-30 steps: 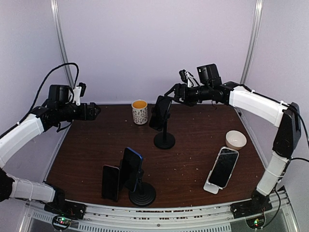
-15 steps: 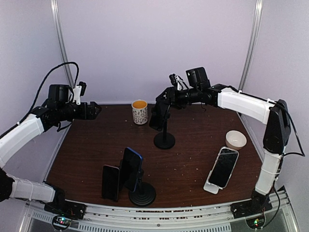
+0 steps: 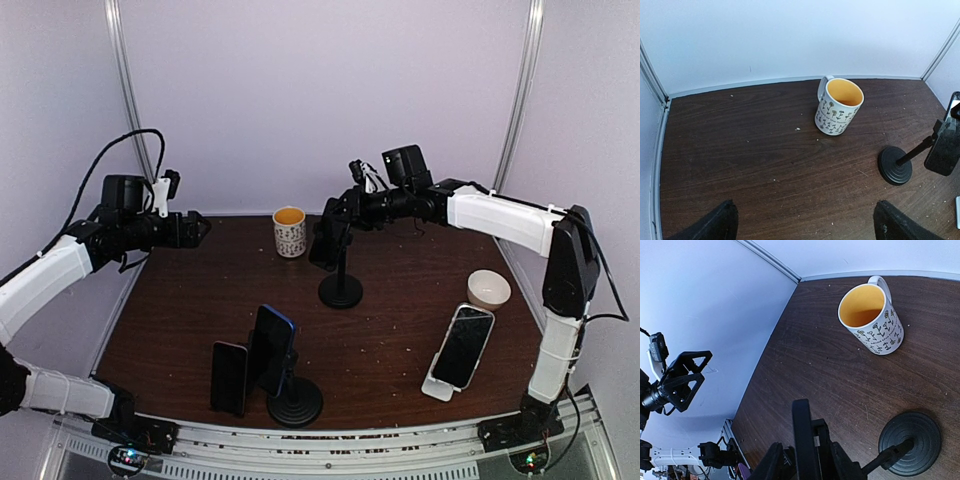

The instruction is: Remove the phone from the phone stand

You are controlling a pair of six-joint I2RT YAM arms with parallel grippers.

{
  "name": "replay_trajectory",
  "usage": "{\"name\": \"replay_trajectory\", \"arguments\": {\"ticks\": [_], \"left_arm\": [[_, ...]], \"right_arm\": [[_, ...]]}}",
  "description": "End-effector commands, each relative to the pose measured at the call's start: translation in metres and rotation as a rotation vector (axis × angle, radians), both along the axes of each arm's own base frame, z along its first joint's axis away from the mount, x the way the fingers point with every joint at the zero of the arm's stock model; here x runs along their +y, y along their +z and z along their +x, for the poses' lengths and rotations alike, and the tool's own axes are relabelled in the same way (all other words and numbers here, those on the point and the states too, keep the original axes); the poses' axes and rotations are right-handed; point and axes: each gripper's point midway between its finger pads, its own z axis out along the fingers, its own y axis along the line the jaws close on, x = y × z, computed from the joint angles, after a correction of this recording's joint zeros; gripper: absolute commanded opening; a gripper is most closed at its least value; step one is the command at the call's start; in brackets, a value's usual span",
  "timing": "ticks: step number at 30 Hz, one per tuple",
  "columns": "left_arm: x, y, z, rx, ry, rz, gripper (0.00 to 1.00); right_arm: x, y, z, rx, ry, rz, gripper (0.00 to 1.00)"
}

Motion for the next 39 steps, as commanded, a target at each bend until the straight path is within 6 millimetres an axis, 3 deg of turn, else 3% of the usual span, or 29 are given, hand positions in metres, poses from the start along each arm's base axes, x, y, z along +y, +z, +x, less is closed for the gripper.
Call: {"name": "replay_trajectory", "arguments": {"ticks": [1,7,12,16,22,28,33,39], "left_arm": [[-0.004,0.010,0.005,-0.050,-0.015,-0.003,0.98],[-0.004,0.010,0.004,-0.050,-0.012,-0.002,0.98],[-0.005,0.009,0.003,-0.045,-0.018,-0.009,0.98],[-0.006,0.008,0.001,-0.049,-0.027,-0.013,0.98],[-0.017,0.016,-0.007,-0.072,-0.107,-0.022,0.97],[-0.051,0.033,-0.025,-0.116,-0.316,-0.092,0.96],[-0.075,0.034,-0.033,-0.113,-0.436,-0.114,0.95],[-0.110,0.037,-0.046,-0.120,-0.607,-0.153,0.93]], "right_arm": [[0.004,-0.009,0.002,0.007,-0.007,-0.014,0.30],[0.006,-0.015,0.001,0.026,0.000,-0.009,0.28],[0.007,-0.016,-0.001,0.018,0.014,-0.009,0.15],[0.008,-0.011,-0.004,-0.001,0.038,-0.005,0.01],[0.014,0.007,-0.018,-0.065,0.149,0.029,0.00],[0.018,0.038,-0.036,-0.148,0.274,0.110,0.00],[0.024,0.061,-0.055,-0.185,0.390,0.190,0.00],[0.023,0.068,-0.074,-0.234,0.506,0.195,0.00]]}}
